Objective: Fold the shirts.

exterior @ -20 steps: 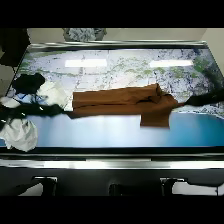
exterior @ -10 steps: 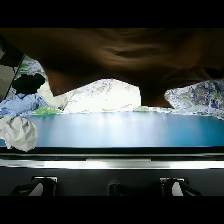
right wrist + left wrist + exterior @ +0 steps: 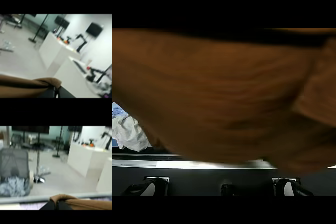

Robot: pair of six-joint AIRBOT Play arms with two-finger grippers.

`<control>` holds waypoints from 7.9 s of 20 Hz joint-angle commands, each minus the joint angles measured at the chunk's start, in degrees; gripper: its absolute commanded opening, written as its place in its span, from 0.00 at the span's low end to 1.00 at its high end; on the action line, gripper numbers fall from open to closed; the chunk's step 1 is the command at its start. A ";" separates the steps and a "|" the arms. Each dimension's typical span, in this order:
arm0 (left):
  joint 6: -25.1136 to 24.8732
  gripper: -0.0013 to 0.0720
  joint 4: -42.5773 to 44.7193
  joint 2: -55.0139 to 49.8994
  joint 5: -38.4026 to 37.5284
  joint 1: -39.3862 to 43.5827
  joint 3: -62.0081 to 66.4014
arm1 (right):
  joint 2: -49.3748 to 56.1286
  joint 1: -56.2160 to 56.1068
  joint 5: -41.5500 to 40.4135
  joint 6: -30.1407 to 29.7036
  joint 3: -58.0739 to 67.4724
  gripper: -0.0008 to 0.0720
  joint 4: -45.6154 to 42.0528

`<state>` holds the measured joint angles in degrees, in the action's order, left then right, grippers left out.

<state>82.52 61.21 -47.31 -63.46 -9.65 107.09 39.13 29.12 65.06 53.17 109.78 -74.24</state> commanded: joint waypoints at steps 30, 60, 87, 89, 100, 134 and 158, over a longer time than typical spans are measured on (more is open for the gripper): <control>-6.47 0.05 -0.15 -59.78 -29.53 0.46 -18.34 | 57.40 -14.51 18.62 4.90 -28.59 0.07 -0.09; -9.22 0.61 1.05 -31.80 -16.85 -5.05 -64.59 | 45.13 -0.74 26.69 3.39 -41.13 0.62 -4.92; -12.31 0.06 -3.13 -30.49 -8.87 -5.27 -71.89 | 35.21 -0.74 10.78 -1.95 -74.42 0.54 6.71; -12.28 0.06 -3.17 -30.49 -7.80 -5.27 -71.87 | 35.21 -0.74 11.47 -1.95 -75.21 0.21 5.16; -11.39 0.05 -3.91 -26.93 -8.92 -5.27 -55.49 | 36.02 -7.15 11.78 -2.12 -50.80 0.07 10.95; -3.21 0.85 -8.35 -46.01 -18.18 0.57 -12.41 | 71.73 1.60 19.82 -1.75 -28.81 0.99 30.91; 1.81 0.05 -21.77 -61.33 9.31 43.08 -13.35 | 31.26 -6.16 22.75 6.10 -28.83 0.07 20.94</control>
<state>80.44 41.69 -101.91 -56.95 28.58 86.96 76.18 22.92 84.99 57.80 80.93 -52.56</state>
